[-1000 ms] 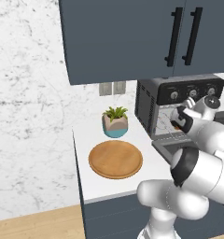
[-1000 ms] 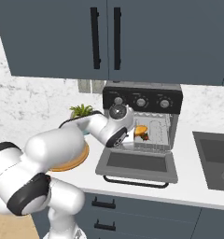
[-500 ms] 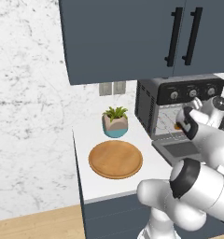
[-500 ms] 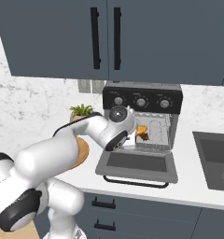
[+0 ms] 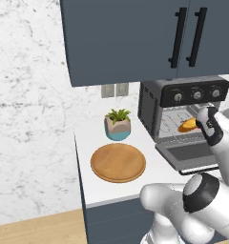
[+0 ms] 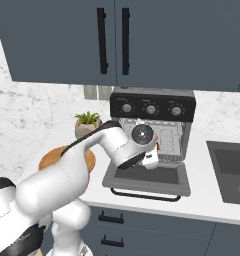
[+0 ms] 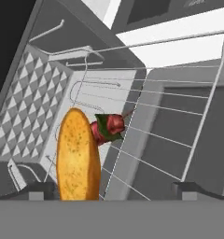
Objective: Pick up the kebab skewer and baguette bread, and place them inside the toaster oven. Close the toaster oven door and start by setting the timer.
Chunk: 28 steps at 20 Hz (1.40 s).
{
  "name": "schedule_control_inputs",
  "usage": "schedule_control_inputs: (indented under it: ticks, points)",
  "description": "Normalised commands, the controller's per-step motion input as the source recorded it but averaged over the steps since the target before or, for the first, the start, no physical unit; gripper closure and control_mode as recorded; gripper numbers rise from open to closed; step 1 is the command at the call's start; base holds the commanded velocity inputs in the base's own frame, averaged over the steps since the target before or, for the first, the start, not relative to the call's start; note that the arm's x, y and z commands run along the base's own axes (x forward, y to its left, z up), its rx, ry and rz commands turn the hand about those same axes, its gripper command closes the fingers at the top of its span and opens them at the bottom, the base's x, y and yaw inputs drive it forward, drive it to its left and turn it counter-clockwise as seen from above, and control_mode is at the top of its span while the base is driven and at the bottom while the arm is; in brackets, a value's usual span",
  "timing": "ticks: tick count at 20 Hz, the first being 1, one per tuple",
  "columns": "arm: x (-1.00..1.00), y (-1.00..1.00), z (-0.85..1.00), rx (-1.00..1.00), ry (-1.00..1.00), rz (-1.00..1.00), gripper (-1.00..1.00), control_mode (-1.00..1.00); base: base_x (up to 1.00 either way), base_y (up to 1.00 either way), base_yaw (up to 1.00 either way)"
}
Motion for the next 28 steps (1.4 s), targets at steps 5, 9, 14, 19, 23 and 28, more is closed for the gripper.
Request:
schedule_control_inputs:
  ticks: [5,9,14,19,23,28]
  points:
    - [-0.39,0.00,-0.03,-0.17,-0.24,0.43,-1.00,-1.00,0.00,0.00,0.00]
    - [-0.36,0.00,-0.07,-0.19,-0.23,0.38,-1.00,-1.00,0.00,0.00,0.00]
    - [-0.45,0.00,-0.02,-0.21,-0.16,0.33,-1.00,-1.00,0.00,0.00,0.00]
    - [-0.35,0.22,0.00,-0.24,-0.06,0.27,-1.00,-1.00,0.00,0.00,0.00]
    - [-0.09,0.20,0.00,-0.20,-0.08,0.10,-1.00,-1.00,0.00,0.00,0.00]
    - [-0.03,0.11,-0.07,-0.23,-0.13,0.01,-1.00,-1.00,0.00,0.00,0.00]
